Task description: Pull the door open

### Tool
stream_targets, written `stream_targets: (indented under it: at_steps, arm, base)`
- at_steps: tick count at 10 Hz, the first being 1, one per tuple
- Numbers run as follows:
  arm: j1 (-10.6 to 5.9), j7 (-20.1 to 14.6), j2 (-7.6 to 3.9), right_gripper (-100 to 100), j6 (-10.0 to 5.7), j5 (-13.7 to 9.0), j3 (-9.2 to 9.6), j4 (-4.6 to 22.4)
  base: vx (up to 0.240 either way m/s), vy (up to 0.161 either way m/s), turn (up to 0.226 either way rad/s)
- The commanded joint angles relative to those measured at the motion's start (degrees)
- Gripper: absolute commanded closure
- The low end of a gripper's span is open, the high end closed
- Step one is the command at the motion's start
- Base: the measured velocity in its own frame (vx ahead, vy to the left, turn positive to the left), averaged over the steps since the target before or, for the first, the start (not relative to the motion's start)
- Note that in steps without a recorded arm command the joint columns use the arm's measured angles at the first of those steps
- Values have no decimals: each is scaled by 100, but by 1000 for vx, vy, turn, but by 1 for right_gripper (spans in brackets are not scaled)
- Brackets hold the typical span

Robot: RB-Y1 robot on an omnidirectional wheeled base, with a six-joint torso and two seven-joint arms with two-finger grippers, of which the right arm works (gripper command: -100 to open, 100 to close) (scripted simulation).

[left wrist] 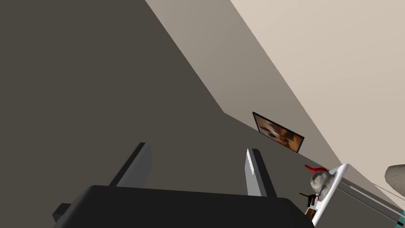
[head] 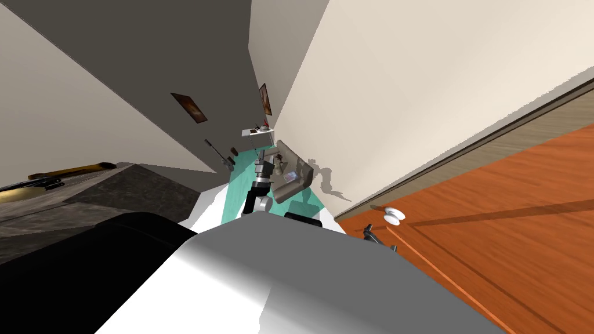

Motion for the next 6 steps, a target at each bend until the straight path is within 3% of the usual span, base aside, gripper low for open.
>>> stream_targets:
  at_steps: [1, 3, 5, 6]
  arm:
    - [-60, 11, -22, -100, 23, -8, -4, 29]
    - [-257, 80, -162, -100, 153, -78, -41, 33]
    - [-252, 99, -140, -100, 146, -78, -40, 25]
    - [-317, -58, -231, -100, 188, -52, -54, 159]
  base:
    - [-208, 121, -44]
    - [-167, 40, -59]
    - [78, -36, 10]
    - [-36, -16, -157]
